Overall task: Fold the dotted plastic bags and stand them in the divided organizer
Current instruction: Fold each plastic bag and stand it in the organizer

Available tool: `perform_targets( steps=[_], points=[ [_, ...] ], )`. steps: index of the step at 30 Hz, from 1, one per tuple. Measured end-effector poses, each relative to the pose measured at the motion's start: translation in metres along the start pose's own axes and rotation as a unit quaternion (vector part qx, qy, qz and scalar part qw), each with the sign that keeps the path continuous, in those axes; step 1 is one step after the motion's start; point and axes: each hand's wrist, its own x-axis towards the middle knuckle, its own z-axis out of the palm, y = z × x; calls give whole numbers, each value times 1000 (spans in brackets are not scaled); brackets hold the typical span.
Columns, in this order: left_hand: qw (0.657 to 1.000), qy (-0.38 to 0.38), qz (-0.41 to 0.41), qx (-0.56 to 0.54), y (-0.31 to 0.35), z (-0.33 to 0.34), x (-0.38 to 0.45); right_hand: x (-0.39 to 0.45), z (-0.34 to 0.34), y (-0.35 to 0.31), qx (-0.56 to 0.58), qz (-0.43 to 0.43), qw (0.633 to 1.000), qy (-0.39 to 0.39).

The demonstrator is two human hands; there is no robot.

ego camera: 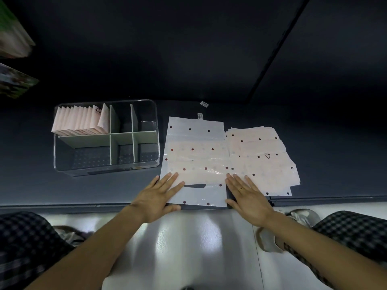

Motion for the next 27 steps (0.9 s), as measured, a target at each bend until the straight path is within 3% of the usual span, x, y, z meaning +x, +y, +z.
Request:
perform_targets(
  steps=[4, 11, 17, 20, 22, 27],
  points=[
    [1000, 12, -7, -11, 2, 2, 1, 18, -21, -11, 52, -12, 981, 187],
    [994, 65, -45, -69, 6, -1, 5, 54, -23, -24, 110, -25, 987, 117],
    [985, 120, -55, -113, 7, -3, 10, 62, -25, -27, 83, -55, 980, 175],
    [975, 148, -59, -152, 5, -5, 13, 64, -28, -21, 108, -69, 984, 123],
    [973, 151, -57, -162, 1, -8, 14, 60, -33, -16, 169, -69, 982, 46],
    [945, 164, -93, -266, -4, -12, 12, 44, -62, -9, 298, -60, 944, -128]
  ],
)
